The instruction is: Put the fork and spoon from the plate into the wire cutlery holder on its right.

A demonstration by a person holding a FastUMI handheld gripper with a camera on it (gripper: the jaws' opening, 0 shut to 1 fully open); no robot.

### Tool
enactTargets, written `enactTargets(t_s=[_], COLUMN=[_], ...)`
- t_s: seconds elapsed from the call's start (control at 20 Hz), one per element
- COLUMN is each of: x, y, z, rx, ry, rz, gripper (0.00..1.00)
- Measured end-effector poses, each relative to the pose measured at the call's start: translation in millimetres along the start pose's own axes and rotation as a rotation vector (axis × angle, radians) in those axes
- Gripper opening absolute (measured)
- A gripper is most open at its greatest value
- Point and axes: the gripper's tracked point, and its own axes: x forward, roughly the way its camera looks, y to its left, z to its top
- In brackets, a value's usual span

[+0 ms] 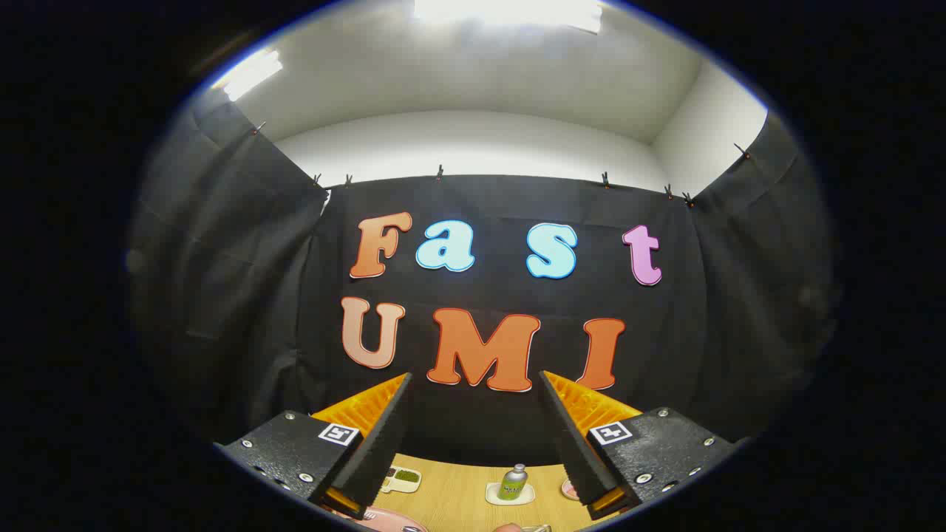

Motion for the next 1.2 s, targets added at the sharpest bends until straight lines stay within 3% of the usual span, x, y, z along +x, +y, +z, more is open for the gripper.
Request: enactTargets(t_s=[0.75, 1.2], x=[15, 11], y=[5, 29], z=[-27, -128], rx=[0.050, 0.062], ry=[0.057, 0.308], rz=[0.013, 0.015], gripper=[0.97, 0.98])
